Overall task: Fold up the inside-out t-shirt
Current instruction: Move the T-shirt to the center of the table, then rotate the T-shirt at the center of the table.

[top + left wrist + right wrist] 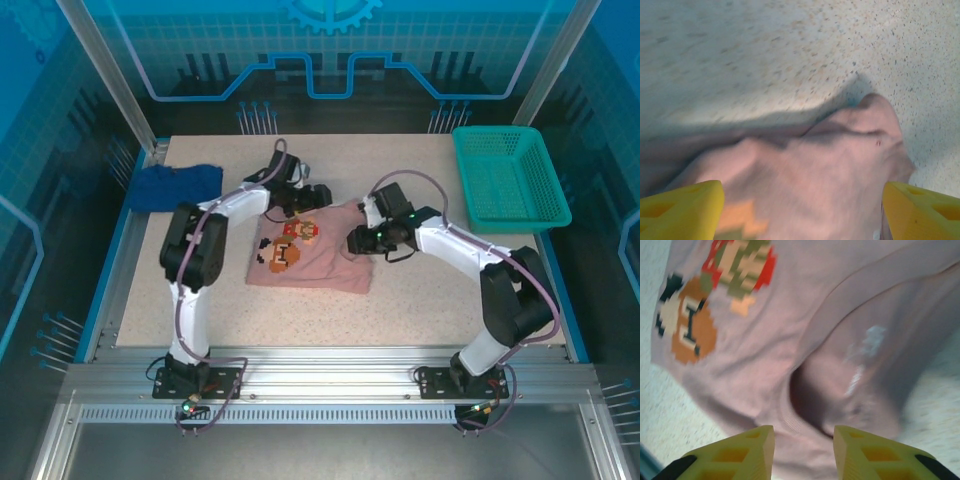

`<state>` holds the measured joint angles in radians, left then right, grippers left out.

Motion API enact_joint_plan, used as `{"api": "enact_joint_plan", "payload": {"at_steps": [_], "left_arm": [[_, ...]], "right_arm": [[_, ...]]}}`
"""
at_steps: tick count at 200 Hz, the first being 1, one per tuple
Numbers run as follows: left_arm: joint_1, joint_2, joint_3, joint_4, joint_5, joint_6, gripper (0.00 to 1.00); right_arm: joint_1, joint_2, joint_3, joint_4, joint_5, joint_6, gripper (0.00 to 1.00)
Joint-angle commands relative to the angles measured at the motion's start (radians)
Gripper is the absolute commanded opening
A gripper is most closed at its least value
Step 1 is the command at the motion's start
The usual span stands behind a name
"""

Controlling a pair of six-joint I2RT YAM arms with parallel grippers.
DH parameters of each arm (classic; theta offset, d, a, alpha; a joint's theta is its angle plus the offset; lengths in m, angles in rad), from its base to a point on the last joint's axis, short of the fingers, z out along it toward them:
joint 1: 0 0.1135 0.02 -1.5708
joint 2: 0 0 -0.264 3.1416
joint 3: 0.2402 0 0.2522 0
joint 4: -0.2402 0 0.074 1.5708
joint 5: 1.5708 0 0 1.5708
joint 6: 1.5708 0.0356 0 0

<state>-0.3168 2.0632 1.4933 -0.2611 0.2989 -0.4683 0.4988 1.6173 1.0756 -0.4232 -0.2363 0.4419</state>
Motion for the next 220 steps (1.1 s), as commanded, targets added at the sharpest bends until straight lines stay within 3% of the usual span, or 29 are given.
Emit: {"api": "enact_joint_plan", "payload": {"at_steps": [1, 46, 115, 133, 153, 183, 204, 220], "left_arm": [[0.054, -0.148, -0.114, -0.021, -0.021, 0.008, 0.84], [0.100, -0.189, -0.308, -0.041, -0.032, 0.026, 0.84], [0.085, -0.263, -0.535, 0.076, -0.015, -0.029, 0.82], [0.022, -0.343, -0.642, 0.133, -0.023, -0.091, 0.82], [-0.125, -0.430, -0.740, 0.187, -0.047, -0.182, 0.82], [-0.307, -0.521, -0.753, 0.254, -0.074, -0.263, 0.82], [-0.329, -0.549, -0.679, 0.256, -0.100, -0.199, 0.83], [-0.300, -0.509, -0.603, 0.230, -0.116, -0.154, 0.84]], "right_arm": [[0.045, 0.033, -0.032, 0.022, -0.049, 0.047, 0.35], [0.025, 0.166, -0.001, -0.031, 0.025, 0.037, 0.31], [-0.063, 0.260, 0.103, -0.149, 0.136, -0.071, 0.29], [-0.089, 0.310, 0.188, -0.211, 0.193, -0.117, 0.29], [-0.121, 0.372, 0.309, -0.255, 0.235, -0.167, 0.29], [-0.130, 0.423, 0.519, -0.291, 0.219, -0.237, 0.32], [-0.131, 0.342, 0.513, -0.287, 0.224, -0.262, 0.36], [-0.144, 0.254, 0.399, -0.273, 0.206, -0.249, 0.39]]}}
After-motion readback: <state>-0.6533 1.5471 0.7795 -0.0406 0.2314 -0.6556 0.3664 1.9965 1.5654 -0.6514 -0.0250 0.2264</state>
